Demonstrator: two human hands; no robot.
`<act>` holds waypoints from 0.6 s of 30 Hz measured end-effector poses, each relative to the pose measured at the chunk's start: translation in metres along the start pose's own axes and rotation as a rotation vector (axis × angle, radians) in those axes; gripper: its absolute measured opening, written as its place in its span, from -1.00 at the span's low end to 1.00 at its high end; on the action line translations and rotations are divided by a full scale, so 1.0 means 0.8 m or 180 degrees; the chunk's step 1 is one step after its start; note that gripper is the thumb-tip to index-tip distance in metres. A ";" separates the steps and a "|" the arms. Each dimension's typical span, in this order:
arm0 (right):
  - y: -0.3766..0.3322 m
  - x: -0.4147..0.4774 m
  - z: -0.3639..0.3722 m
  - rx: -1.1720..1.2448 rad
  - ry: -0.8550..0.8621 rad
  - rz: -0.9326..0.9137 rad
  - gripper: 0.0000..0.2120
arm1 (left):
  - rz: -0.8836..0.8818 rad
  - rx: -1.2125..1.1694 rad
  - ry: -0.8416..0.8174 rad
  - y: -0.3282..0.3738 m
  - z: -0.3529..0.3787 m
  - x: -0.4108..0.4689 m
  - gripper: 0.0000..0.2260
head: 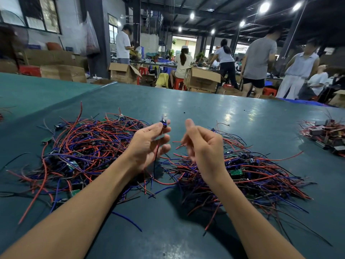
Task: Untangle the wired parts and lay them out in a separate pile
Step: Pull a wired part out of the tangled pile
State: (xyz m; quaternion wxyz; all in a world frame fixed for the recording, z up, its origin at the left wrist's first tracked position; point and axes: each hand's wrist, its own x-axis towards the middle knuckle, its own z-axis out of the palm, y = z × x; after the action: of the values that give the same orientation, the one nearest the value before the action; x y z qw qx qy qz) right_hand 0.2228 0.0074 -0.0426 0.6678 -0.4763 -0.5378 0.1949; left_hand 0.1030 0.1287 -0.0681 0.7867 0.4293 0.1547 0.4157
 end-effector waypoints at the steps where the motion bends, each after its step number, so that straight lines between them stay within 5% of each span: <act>1: 0.005 0.004 -0.003 -0.0003 0.0311 0.0057 -0.57 | -0.0129 -0.0145 -0.0241 0.000 0.003 -0.003 -0.70; 6: 0.022 0.011 -0.010 -0.0124 0.0797 0.0488 -0.66 | -0.0723 -0.0909 -0.1051 0.006 0.012 -0.014 -0.67; 11: 0.019 0.015 -0.016 0.0119 -0.0210 0.1330 -0.75 | -0.1014 -0.1341 -0.1276 0.012 0.012 -0.022 -0.79; 14: 0.016 0.012 -0.012 0.0450 -0.0580 0.1168 -0.80 | -0.1045 -0.1238 -0.1091 0.014 0.017 -0.025 -0.85; 18: 0.015 0.012 -0.010 0.0753 -0.0305 0.0917 -0.74 | -0.1335 -0.1152 -0.1021 0.014 0.017 -0.027 -0.78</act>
State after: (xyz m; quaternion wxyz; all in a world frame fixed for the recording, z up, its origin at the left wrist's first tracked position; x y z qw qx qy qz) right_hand 0.2364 0.0166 -0.0472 0.6579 -0.4567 -0.4686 0.3728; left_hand 0.0921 0.1077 -0.0538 0.9333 0.3011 0.0374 0.1923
